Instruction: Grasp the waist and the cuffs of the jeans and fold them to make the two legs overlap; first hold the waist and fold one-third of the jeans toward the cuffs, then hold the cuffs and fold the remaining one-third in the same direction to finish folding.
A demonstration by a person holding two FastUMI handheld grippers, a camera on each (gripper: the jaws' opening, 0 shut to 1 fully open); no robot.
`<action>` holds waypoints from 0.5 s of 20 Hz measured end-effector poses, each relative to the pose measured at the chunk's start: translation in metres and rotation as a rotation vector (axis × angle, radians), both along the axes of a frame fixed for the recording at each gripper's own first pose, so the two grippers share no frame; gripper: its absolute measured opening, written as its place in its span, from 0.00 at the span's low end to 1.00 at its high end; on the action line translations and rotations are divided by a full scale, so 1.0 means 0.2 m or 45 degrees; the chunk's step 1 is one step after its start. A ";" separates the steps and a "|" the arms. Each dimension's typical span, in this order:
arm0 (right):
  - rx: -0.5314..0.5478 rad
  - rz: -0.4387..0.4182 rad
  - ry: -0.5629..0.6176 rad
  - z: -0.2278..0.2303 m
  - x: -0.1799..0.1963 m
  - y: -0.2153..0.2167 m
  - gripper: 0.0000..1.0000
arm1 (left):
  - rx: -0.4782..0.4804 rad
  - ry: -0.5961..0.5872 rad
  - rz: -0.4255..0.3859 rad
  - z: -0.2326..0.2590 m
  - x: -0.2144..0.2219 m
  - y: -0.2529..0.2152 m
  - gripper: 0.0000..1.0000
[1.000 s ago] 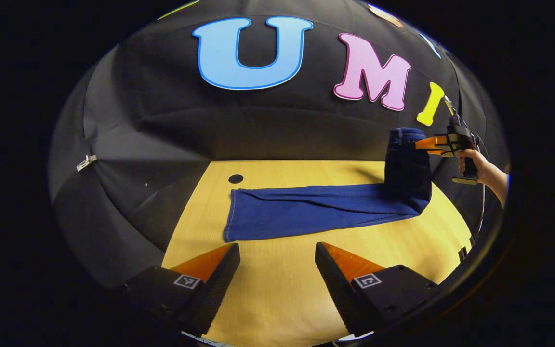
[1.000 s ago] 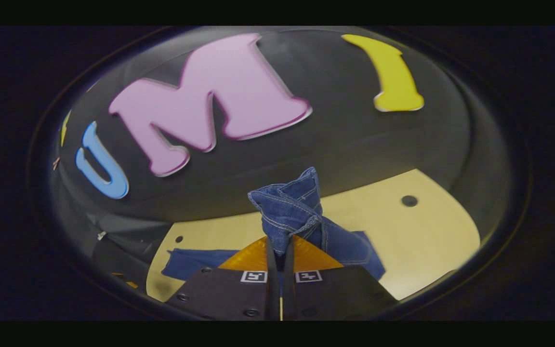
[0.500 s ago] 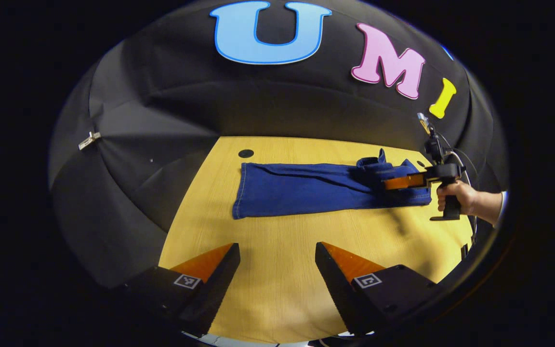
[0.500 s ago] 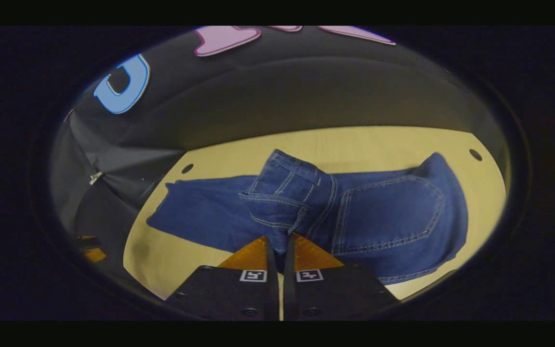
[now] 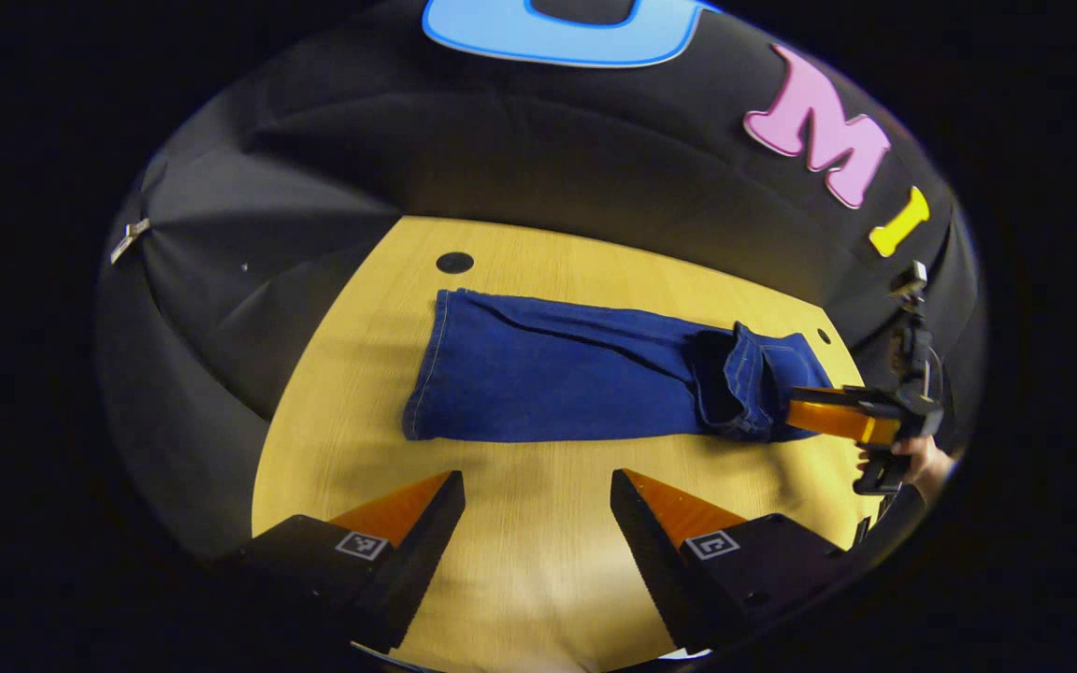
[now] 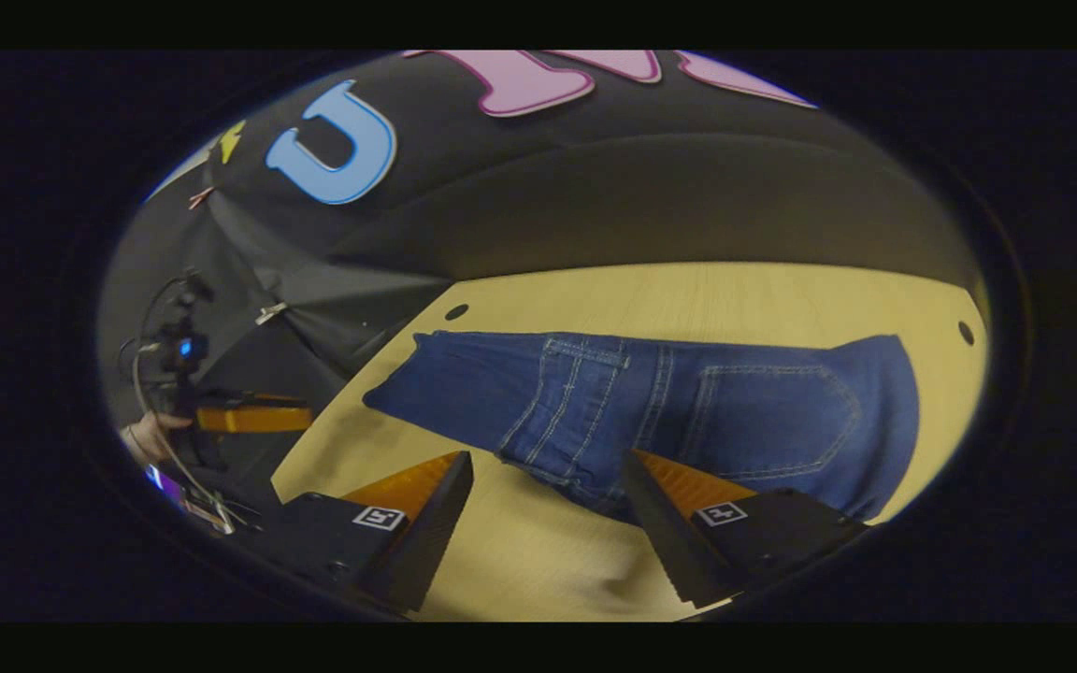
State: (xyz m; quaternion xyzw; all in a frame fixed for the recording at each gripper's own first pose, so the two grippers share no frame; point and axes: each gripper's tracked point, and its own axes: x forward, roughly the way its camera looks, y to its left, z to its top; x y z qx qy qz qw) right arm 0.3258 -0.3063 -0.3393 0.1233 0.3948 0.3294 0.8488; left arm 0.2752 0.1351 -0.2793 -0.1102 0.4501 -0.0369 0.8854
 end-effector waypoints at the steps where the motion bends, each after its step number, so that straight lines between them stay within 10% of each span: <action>1: -0.014 0.011 -0.039 0.06 0.00 -0.05 0.96 | 0.012 0.036 0.001 -0.03 0.06 0.04 0.99; 10: -0.088 -0.189 0.010 0.01 -0.09 -0.74 0.96 | 0.052 0.381 0.076 -0.36 0.45 0.21 0.96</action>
